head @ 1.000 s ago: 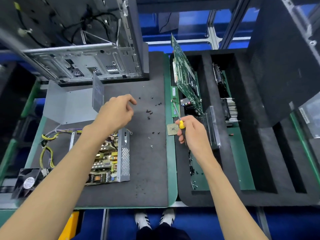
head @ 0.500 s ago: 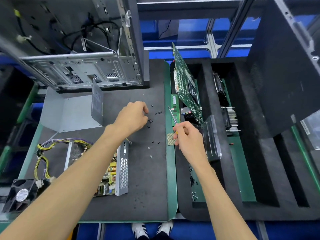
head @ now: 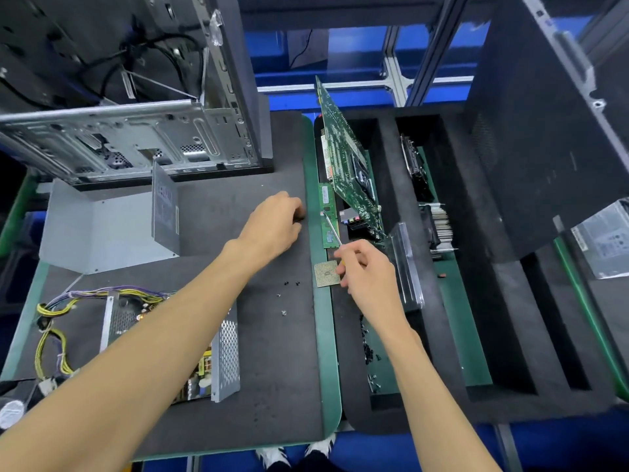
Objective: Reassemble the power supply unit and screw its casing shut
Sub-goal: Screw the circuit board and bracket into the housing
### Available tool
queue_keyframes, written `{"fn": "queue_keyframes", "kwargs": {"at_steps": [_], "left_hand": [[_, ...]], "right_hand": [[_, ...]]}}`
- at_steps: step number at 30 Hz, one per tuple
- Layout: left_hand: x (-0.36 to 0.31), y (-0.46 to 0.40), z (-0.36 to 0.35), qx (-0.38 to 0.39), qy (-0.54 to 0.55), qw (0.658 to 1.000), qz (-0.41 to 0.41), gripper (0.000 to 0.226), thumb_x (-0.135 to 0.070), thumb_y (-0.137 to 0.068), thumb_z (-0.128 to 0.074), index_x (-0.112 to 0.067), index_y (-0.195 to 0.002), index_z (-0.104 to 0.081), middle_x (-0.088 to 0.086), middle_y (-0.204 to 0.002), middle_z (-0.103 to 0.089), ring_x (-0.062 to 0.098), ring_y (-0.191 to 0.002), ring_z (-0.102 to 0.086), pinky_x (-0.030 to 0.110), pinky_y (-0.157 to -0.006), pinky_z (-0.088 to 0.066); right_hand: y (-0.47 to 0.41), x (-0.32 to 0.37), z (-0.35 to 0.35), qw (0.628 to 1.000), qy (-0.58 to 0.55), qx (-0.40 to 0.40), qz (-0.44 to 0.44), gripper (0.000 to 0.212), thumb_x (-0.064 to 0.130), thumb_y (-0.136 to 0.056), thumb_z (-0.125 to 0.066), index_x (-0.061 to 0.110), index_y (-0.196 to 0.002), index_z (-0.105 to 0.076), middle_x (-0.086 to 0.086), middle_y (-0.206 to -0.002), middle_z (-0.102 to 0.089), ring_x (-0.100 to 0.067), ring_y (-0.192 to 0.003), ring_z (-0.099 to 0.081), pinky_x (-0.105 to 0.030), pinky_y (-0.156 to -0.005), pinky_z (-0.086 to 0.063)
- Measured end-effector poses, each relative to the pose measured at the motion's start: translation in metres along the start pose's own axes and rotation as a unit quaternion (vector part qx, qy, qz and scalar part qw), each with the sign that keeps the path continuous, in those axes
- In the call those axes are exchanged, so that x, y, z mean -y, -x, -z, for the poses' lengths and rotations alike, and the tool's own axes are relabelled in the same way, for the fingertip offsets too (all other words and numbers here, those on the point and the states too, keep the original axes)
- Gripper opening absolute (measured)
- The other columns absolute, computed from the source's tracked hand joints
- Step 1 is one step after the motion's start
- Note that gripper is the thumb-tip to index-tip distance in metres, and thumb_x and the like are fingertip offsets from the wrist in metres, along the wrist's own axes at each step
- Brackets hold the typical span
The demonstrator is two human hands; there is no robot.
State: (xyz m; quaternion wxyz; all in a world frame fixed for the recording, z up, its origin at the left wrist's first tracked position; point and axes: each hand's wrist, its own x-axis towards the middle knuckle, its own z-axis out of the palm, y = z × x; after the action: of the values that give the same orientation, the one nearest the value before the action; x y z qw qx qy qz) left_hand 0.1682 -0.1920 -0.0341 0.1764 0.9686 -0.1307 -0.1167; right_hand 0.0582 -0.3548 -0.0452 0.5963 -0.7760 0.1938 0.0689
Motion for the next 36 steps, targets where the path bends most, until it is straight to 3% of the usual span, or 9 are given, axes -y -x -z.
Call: {"fn": "queue_keyframes", "kwargs": {"at_steps": [2,5,10,14,18,21,25,30,36], "left_hand": [[0.001,0.000,-0.002,-0.016,-0.005,1.000,-0.004,0.014,-0.004,-0.092,-0.059,-0.007,-0.100,-0.070,0.011,-0.105,-0.062,0.032,-0.097,-0.061,0.036,-0.080,-0.045],[0.002,0.001,-0.001,-0.019,0.009,1.000,0.002,0.016,0.000,-0.090,-0.058,-0.006,-0.096,-0.071,0.011,-0.100,-0.069,0.033,-0.093,-0.064,0.040,-0.084,-0.052],[0.004,0.000,0.007,0.022,0.032,0.998,0.043,0.024,0.004,-0.086,-0.055,-0.013,-0.087,-0.071,0.009,-0.091,-0.071,0.033,-0.085,-0.068,0.041,-0.084,-0.057],[0.009,0.000,0.013,0.064,0.060,0.994,0.061,0.021,0.003,-0.086,-0.065,-0.016,-0.085,-0.075,0.008,-0.087,-0.073,0.028,-0.088,-0.069,0.037,-0.089,-0.057],[0.013,0.002,0.032,0.047,0.116,0.990,0.068,0.014,-0.009,-0.092,-0.068,-0.018,-0.096,-0.078,-0.001,-0.086,-0.072,0.013,-0.083,-0.063,0.007,-0.071,-0.042],[0.025,0.006,0.047,0.035,0.126,0.987,0.096,0.015,-0.008,-0.090,-0.069,-0.018,-0.096,-0.078,-0.002,-0.079,-0.071,0.014,-0.082,-0.064,0.016,-0.078,-0.042],[0.032,0.020,0.042,0.130,0.055,0.983,0.117,0.008,-0.015,-0.082,-0.080,-0.015,-0.088,-0.075,-0.001,-0.075,-0.069,0.018,-0.077,-0.063,0.026,-0.080,-0.051],[0.030,0.029,0.021,0.106,0.076,0.987,0.093,0.010,-0.007,-0.083,-0.077,-0.012,-0.090,-0.071,0.007,-0.084,-0.072,0.022,-0.082,-0.065,0.024,-0.074,-0.047],[0.032,0.042,0.027,0.101,0.104,0.987,0.067,0.016,-0.002,-0.085,-0.069,-0.017,-0.090,-0.072,0.000,-0.082,-0.072,0.007,-0.069,-0.061,0.021,-0.077,-0.050]], "right_hand": [[0.000,-0.002,0.004,1.000,-0.001,-0.009,-0.001,0.017,0.023,-0.098,-0.055,0.027,-0.087,-0.068,0.013,-0.067,-0.067,-0.012,-0.067,-0.058,-0.034,-0.069,-0.046],[0.000,-0.002,0.011,1.000,-0.003,-0.022,0.001,0.018,0.022,-0.099,-0.056,0.027,-0.087,-0.067,0.015,-0.066,-0.067,-0.008,-0.059,-0.057,-0.033,-0.063,-0.046],[0.001,-0.003,0.023,0.999,-0.020,-0.040,-0.005,0.016,0.020,-0.099,-0.056,0.024,-0.087,-0.067,0.013,-0.063,-0.065,-0.006,-0.053,-0.055,-0.030,-0.057,-0.044],[0.003,-0.002,0.021,0.999,-0.023,-0.036,-0.005,0.017,0.022,-0.099,-0.056,0.025,-0.088,-0.067,0.013,-0.064,-0.065,-0.005,-0.054,-0.055,-0.029,-0.056,-0.045],[0.004,0.001,0.013,0.999,-0.016,-0.027,-0.004,0.018,0.023,-0.099,-0.056,0.027,-0.086,-0.067,0.014,-0.064,-0.067,-0.007,-0.054,-0.055,-0.033,-0.060,-0.046],[0.005,0.002,0.009,1.000,-0.012,-0.019,-0.002,0.019,0.022,-0.098,-0.056,0.028,-0.085,-0.067,0.015,-0.064,-0.067,-0.010,-0.056,-0.055,-0.034,-0.061,-0.046],[0.005,0.004,0.002,1.000,-0.022,-0.005,-0.010,0.018,0.020,-0.099,-0.054,0.025,-0.088,-0.069,0.015,-0.063,-0.066,-0.009,-0.058,-0.054,-0.033,-0.061,-0.044],[0.008,0.007,-0.006,1.000,-0.016,0.007,-0.009,0.019,0.021,-0.097,-0.054,0.027,-0.087,-0.068,0.014,-0.066,-0.067,-0.014,-0.064,-0.055,-0.035,-0.063,-0.046],[0.010,0.008,-0.009,1.000,-0.016,0.011,-0.014,0.018,0.020,-0.097,-0.055,0.026,-0.087,-0.069,0.012,-0.066,-0.067,-0.012,-0.060,-0.054,-0.035,-0.062,-0.046]]}}
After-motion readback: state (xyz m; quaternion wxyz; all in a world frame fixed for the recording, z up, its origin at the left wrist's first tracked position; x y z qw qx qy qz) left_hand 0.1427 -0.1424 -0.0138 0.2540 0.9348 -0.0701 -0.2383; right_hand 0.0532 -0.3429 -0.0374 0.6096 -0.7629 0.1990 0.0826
